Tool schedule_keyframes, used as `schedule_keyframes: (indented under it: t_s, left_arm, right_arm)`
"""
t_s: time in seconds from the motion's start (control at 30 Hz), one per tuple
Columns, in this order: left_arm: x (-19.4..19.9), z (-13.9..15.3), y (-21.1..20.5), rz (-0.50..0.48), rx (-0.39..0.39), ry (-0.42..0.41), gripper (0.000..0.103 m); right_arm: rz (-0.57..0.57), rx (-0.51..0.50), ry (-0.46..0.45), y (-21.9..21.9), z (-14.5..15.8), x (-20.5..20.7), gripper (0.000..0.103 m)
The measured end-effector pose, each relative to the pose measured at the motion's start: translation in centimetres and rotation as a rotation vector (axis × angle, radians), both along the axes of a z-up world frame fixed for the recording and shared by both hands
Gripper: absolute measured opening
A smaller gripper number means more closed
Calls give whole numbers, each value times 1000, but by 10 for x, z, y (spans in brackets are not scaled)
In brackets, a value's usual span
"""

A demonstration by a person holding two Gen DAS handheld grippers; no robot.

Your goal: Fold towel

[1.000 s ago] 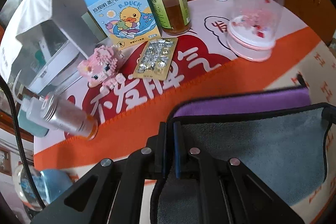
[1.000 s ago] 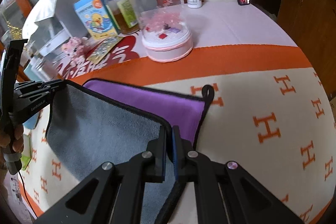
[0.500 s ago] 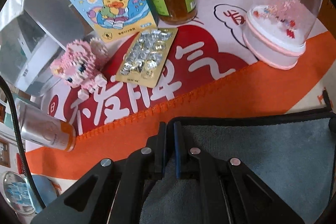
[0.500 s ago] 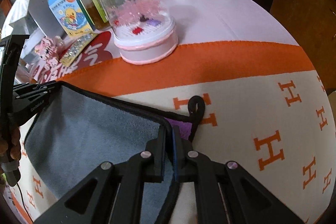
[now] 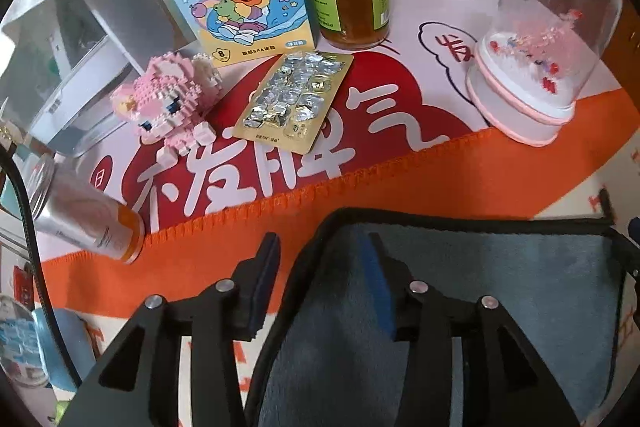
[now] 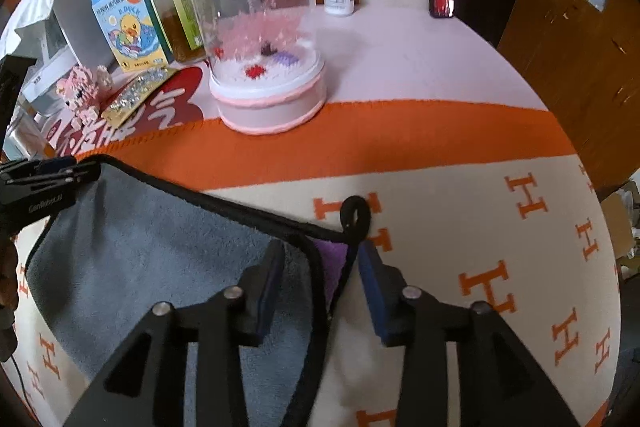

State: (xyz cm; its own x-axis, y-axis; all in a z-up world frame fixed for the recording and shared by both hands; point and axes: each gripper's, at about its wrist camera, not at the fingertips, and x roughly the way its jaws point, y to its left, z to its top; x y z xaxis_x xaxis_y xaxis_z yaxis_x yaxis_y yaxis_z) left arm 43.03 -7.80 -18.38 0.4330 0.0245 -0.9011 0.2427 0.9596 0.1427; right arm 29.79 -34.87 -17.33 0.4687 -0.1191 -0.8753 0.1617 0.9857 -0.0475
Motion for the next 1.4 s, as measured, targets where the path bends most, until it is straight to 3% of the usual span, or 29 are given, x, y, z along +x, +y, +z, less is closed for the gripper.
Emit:
schedule_keyframes:
  t_s: [0.17,0.43,0.7,0.77,0.8,0.87,1.4]
  left_arm:
    - [-21,15,3,6,-24,-19,56]
    - [-78,58,21,15,-114,-43,90]
    - [-143,100,50,62,-187,-73,93]
    - [-160,111,59,79,-210,-83,96]
    - [-167,115,62,86,-218,-87,103]
    - [-183,126,67,96,-232,-104,102]
    - [-325,187,91,123,-222,-220,102]
  right_arm:
    - [16,28,-12,8,13,-8,39]
    - [67,68,-36,39,42,-37,39]
    - [102,79,-57,67,74,-83,44]
    - [103,76,-69,73,86,-97,49]
    - [103,75,-74,75,90,-102,50]
    - [99,76,-86,79,101,-115,52]
    - [110,64,-135,118,161,-217,53]
